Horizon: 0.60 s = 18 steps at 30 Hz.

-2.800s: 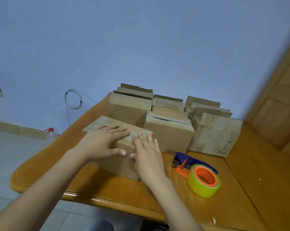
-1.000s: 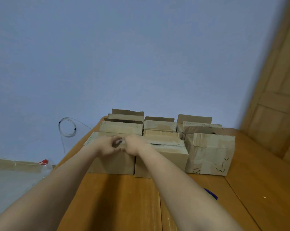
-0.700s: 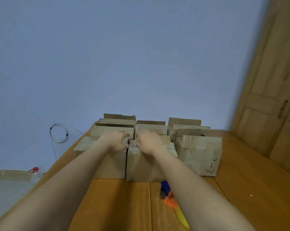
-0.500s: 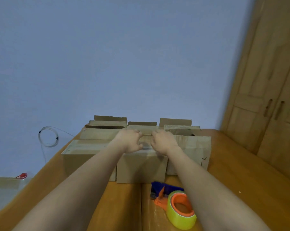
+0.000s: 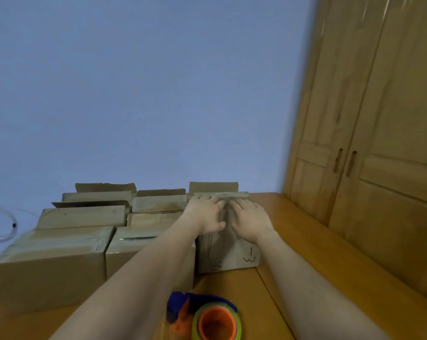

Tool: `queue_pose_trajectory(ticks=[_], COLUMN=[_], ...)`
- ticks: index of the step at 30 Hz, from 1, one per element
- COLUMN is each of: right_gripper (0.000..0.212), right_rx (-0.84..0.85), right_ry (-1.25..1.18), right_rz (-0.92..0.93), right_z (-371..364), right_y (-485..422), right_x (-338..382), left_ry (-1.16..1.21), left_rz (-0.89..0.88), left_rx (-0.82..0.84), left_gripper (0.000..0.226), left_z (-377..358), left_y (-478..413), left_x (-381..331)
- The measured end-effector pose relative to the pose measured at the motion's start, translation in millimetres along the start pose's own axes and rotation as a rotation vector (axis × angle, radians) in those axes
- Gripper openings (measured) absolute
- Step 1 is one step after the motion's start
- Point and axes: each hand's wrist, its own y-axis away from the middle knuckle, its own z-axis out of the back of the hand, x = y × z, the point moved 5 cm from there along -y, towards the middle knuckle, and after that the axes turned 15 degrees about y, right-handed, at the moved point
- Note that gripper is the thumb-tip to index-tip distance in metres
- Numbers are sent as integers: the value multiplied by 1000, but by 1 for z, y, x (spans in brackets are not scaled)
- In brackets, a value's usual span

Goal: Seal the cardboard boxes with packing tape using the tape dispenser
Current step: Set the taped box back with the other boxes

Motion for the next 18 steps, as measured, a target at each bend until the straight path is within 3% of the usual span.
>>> queue_pose_trajectory(ticks=[6,12,18], right_gripper=[76,93,97], right_rx=[94,226,371], right_ry=[60,-34,-148], right_rz=[72,87,109], right_z=[-8,-28,-49], right_y=[-13,-34,-42], right_x=[-17,-25,-32], left_ry=[88,127,123], left_rz=[37,82,56], left_rx=[-20,108,119], left_gripper=[81,97,110], left_z=[-8,-31,-41], left_y=[-27,-42,-47], left_x=[4,13,19])
